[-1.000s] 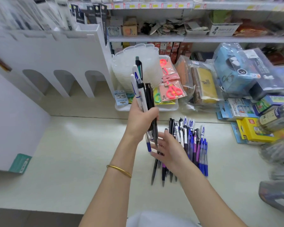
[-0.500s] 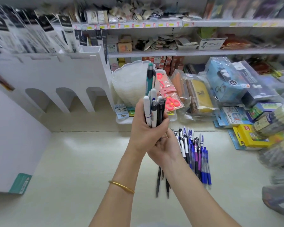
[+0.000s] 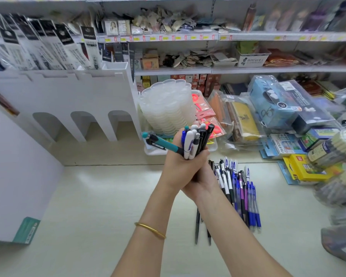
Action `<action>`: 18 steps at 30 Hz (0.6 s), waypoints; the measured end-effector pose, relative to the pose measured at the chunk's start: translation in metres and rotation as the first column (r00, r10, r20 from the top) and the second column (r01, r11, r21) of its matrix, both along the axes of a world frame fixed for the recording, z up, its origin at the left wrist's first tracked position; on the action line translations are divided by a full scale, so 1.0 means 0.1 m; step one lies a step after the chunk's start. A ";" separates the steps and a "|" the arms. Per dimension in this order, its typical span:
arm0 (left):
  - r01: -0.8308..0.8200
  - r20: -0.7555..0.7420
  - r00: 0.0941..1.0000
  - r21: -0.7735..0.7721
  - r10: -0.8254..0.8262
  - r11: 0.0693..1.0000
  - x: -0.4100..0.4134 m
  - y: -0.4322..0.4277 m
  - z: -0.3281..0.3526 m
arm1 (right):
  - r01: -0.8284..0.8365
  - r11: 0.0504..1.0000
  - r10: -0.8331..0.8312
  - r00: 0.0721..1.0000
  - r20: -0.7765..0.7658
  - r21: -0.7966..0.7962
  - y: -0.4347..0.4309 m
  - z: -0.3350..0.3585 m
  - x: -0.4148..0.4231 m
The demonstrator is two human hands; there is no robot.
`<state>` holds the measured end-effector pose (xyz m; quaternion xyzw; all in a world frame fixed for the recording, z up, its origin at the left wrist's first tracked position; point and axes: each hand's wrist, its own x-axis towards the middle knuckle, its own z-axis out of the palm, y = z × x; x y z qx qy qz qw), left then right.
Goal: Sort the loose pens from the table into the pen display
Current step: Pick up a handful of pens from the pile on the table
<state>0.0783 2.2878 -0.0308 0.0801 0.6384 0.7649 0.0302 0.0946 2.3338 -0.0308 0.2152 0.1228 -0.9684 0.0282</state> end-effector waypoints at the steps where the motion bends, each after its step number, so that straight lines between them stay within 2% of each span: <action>1: 0.017 -0.011 1.000 0.005 -0.017 1.000 0.00 -0.02 0.02 | 0.011 1.000 -0.011 1.000 0.009 -0.015 -0.03 -0.01 0.00; 5: 0.119 -0.051 0.991 -0.099 -0.124 0.988 -0.02 -0.11 0.08 | 0.047 0.997 -0.043 0.997 0.063 -0.057 -0.11 -0.04 0.02; 8: 0.109 -0.047 0.992 -0.177 -0.119 0.978 -0.03 -0.16 0.05 | -0.049 0.999 0.052 0.989 0.139 -0.024 -0.15 -0.15 0.06; 10: 0.078 -0.048 0.995 -0.190 -0.088 0.979 -0.04 -0.19 0.04 | -0.165 0.977 0.130 0.964 0.230 0.138 -0.15 -0.21 0.09; 12: 0.065 -0.032 0.997 -0.181 -0.072 0.981 -0.03 -0.24 0.06 | -0.176 0.913 0.046 0.941 0.335 0.369 -0.11 -0.24 0.12; 13: 0.064 -0.027 0.997 -0.174 -0.069 0.983 -0.03 -0.27 0.07 | -0.105 0.861 -0.080 0.938 0.337 0.498 -0.08 -0.24 0.13; 14: 0.059 -0.030 0.997 -0.184 -0.065 0.981 -0.02 -0.30 0.07 | 0.019 0.778 -0.234 0.937 0.260 0.629 -0.05 -0.18 0.15; 15: 0.046 -0.038 0.998 -0.217 -0.056 0.975 -0.02 -0.34 0.04 | 0.156 0.661 -0.353 0.928 0.121 0.734 -0.02 -0.09 0.17; 16: 0.026 -0.057 0.997 -0.269 -0.043 0.963 -0.03 -0.38 0.01 | 0.270 0.532 -0.408 0.912 -0.037 0.802 0.00 0.03 0.20; 18: -0.013 -0.093 0.995 -0.384 -0.025 0.923 -0.03 -0.45 -0.07 | 0.394 0.316 -0.316 0.901 -0.296 0.863 0.00 0.25 0.21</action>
